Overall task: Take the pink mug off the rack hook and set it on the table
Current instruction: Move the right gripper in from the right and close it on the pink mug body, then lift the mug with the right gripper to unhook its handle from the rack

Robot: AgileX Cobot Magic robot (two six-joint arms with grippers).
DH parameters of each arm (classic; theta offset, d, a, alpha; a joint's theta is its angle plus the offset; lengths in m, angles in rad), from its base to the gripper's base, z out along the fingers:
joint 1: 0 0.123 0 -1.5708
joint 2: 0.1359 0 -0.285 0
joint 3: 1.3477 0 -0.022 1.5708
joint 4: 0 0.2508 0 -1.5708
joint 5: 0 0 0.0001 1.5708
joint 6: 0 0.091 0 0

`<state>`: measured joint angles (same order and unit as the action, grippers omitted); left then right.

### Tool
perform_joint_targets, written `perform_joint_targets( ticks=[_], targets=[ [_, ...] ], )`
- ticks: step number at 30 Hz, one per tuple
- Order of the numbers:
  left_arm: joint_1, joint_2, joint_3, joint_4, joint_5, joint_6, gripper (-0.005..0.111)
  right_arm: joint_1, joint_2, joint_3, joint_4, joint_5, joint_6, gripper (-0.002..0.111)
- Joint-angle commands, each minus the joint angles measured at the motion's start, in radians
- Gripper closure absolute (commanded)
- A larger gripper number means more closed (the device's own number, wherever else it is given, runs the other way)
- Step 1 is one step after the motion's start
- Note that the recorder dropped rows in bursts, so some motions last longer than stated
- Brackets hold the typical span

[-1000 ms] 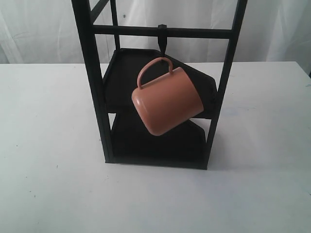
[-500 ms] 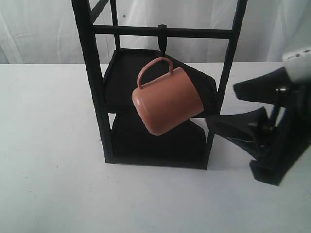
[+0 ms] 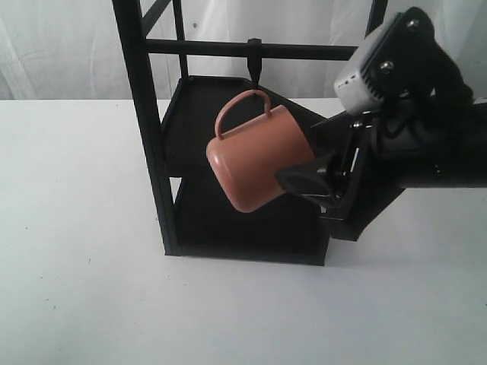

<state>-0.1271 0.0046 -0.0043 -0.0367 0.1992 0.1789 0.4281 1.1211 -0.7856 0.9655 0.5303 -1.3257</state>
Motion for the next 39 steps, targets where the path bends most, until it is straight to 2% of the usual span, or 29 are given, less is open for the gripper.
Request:
perform_joint_targets(
  ticks=[1,11,23,26,27,29,35,39],
  targets=[
    [0.005,-0.005,0.004,-0.005,0.005,0.001,0.107,0.002,0.048,-0.018,0.087,0.014,-0.097,0.045],
    [0.005,-0.005,0.004,-0.005,0.007,0.001,0.107,0.002,0.163,-0.09,0.171,0.143,-0.163,0.045],
    [0.005,-0.005,0.004,-0.005,0.011,0.001,0.107,0.002,0.226,-0.1,0.268,0.182,-0.214,0.045],
    [0.005,-0.005,0.004,-0.005,0.011,0.001,0.107,0.002,0.23,-0.1,0.288,0.179,-0.218,0.056],
    [0.005,-0.005,0.004,-0.005,0.011,0.001,0.107,0.002,0.23,-0.1,0.294,0.175,-0.222,0.067],
    [0.005,-0.005,0.004,-0.005,0.011,0.001,0.107,0.002,0.23,-0.1,0.294,0.173,-0.227,0.08],
    [0.005,-0.005,0.004,-0.005,0.011,0.001,0.107,0.002,0.23,-0.1,0.315,0.135,-0.227,0.106],
    [0.005,-0.005,0.004,-0.005,0.011,0.001,0.107,0.002,0.228,-0.1,0.317,0.135,-0.222,0.108]
  ],
)
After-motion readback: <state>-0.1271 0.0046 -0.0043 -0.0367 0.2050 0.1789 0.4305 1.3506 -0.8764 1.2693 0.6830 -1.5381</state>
